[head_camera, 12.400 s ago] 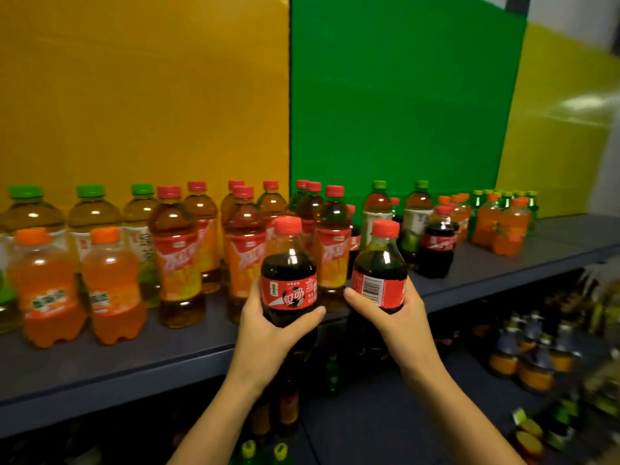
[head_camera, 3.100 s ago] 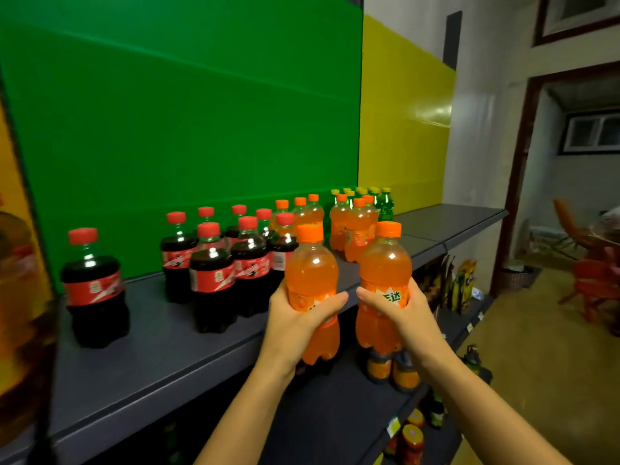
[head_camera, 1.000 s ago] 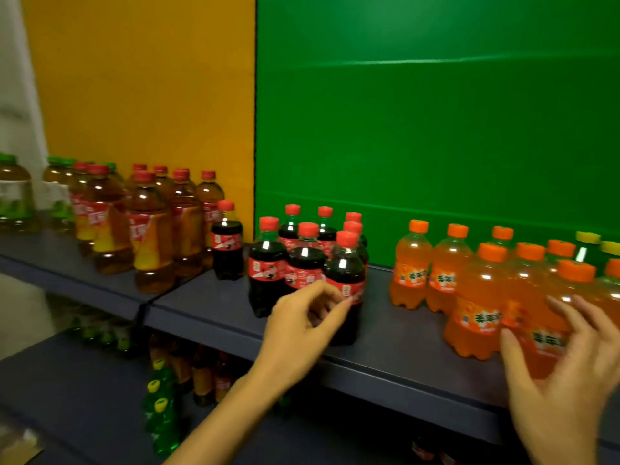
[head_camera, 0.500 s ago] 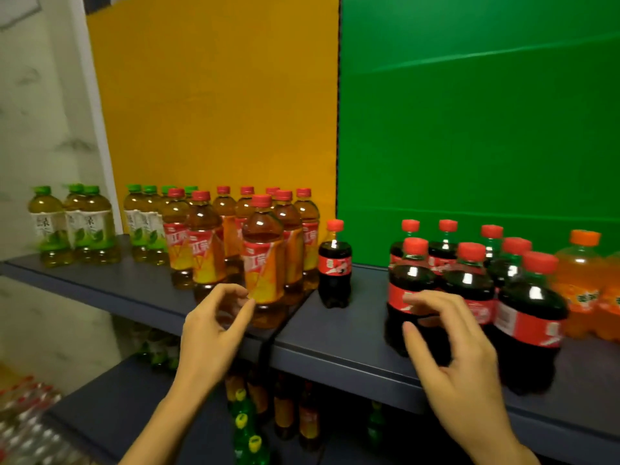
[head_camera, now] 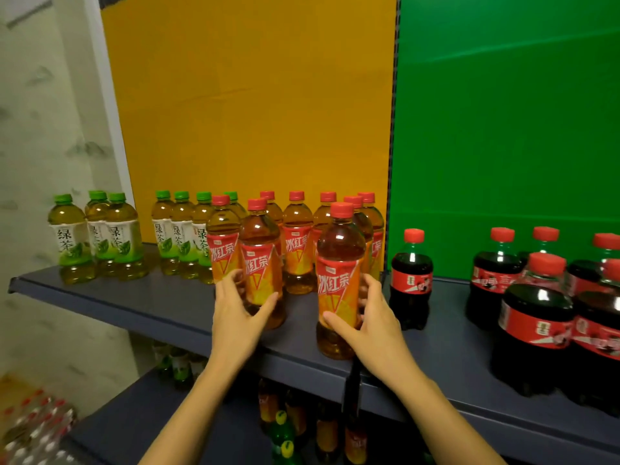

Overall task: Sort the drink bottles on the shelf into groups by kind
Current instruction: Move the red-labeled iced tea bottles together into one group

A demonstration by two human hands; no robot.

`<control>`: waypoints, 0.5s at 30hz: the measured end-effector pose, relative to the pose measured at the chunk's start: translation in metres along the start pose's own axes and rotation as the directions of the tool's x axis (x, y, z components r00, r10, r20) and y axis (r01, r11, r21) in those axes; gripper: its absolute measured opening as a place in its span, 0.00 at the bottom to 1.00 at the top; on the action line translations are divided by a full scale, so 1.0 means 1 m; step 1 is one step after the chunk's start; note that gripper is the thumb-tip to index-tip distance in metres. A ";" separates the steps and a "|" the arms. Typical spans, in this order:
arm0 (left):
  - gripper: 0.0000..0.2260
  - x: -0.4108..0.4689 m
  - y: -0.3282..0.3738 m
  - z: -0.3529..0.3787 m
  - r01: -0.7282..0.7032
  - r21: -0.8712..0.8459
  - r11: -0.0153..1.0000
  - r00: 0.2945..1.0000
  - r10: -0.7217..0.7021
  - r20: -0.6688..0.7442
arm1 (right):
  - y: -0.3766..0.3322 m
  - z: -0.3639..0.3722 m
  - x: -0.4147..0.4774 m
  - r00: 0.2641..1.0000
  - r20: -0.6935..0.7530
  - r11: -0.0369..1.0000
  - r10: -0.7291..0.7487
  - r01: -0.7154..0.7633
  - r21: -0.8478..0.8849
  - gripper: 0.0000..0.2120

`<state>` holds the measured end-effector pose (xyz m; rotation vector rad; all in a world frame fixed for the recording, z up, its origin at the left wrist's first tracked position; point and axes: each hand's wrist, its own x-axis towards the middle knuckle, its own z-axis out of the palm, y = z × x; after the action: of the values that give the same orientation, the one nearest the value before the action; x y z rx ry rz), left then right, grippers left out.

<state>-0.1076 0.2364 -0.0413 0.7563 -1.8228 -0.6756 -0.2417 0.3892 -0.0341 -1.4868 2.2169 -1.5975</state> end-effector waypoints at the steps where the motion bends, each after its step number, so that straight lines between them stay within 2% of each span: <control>1: 0.33 0.005 -0.004 0.003 0.025 -0.002 1.000 0.999 -0.025 0.023 | 0.001 0.003 0.002 1.000 -0.007 1.000 0.006 -0.006 -0.007 0.41; 4: 0.36 0.018 -0.014 0.014 0.079 0.017 0.997 0.994 -0.080 0.073 | 0.002 0.011 0.007 0.999 -0.032 0.999 0.006 -0.007 -0.037 0.41; 8: 0.25 0.022 -0.021 0.024 0.086 -0.052 0.995 0.992 -0.080 0.101 | 0.001 0.019 0.011 0.996 -0.092 0.994 -0.009 0.000 -0.106 0.41; 10: 0.23 0.022 -0.022 0.027 0.065 -0.058 0.996 0.994 -0.060 0.087 | 0.000 0.023 0.014 0.994 -0.109 0.984 -0.026 0.005 -0.181 0.41; 15: 0.32 0.026 -0.029 0.030 0.075 -0.039 0.996 0.995 -0.072 0.069 | -0.003 0.030 0.016 0.989 -0.138 0.949 -0.047 0.001 -0.315 0.43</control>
<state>-0.1380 0.2009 -0.0576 0.7850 -1.8437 -0.7933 -0.2336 0.3563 -0.0386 -1.5134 2.6495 -1.4526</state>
